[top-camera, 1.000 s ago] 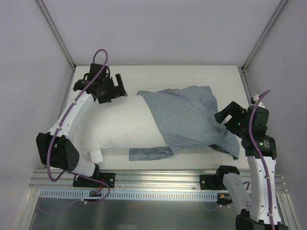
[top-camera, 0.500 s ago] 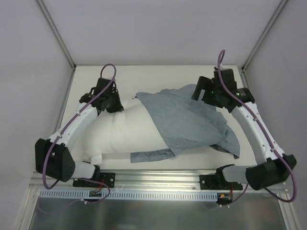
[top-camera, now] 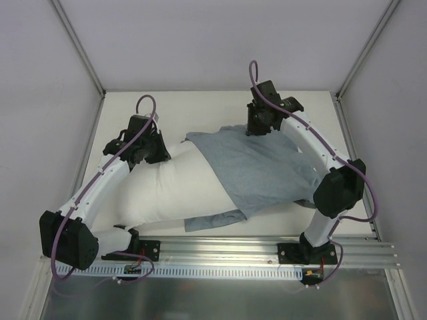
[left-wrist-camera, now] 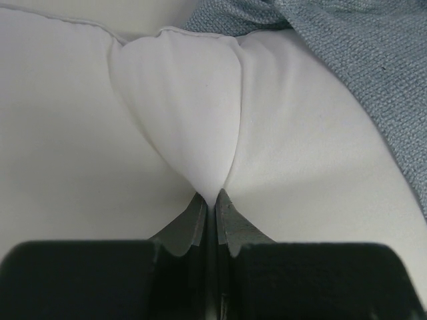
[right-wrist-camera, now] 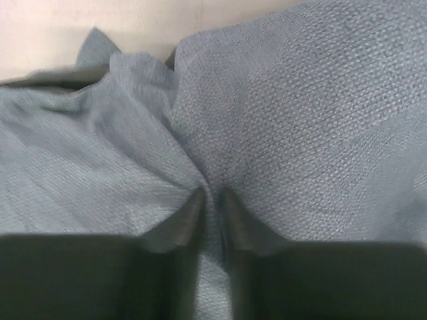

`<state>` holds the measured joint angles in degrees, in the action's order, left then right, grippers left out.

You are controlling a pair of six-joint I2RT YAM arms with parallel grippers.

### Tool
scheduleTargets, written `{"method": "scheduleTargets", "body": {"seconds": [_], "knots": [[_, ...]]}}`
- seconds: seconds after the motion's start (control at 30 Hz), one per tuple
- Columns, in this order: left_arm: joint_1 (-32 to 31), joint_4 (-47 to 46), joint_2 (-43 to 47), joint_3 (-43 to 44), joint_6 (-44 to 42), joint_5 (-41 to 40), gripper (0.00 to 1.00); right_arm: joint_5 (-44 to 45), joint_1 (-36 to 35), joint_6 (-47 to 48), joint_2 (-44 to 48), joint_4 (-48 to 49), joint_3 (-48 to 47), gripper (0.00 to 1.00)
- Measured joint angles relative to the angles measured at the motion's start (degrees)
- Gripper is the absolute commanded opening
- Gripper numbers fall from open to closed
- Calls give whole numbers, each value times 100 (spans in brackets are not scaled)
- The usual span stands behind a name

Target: Remove the pillowcase from the pillow

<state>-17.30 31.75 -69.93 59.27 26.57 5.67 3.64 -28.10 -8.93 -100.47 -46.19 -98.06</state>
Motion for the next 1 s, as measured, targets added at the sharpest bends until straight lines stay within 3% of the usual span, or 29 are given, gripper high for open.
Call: {"method": "scheduleTargets", "body": {"seconds": [0.03, 0.27, 0.7, 1.0], "knots": [[0, 4, 33, -15, -7, 0, 0, 59, -20, -39, 4, -15, 4, 1], [-4, 70, 310, -17, -37, 20, 0, 660, 44, -214, 772, 68, 343, 1], [-109, 470, 645, 466, -37, 284, 0, 1209, 1447, -734, 4284, 144, 2275, 1], [820, 1102, 1134, 1521, 72, 527, 0, 730, 2682, -756, 4535, 42, 2634, 1]]}}
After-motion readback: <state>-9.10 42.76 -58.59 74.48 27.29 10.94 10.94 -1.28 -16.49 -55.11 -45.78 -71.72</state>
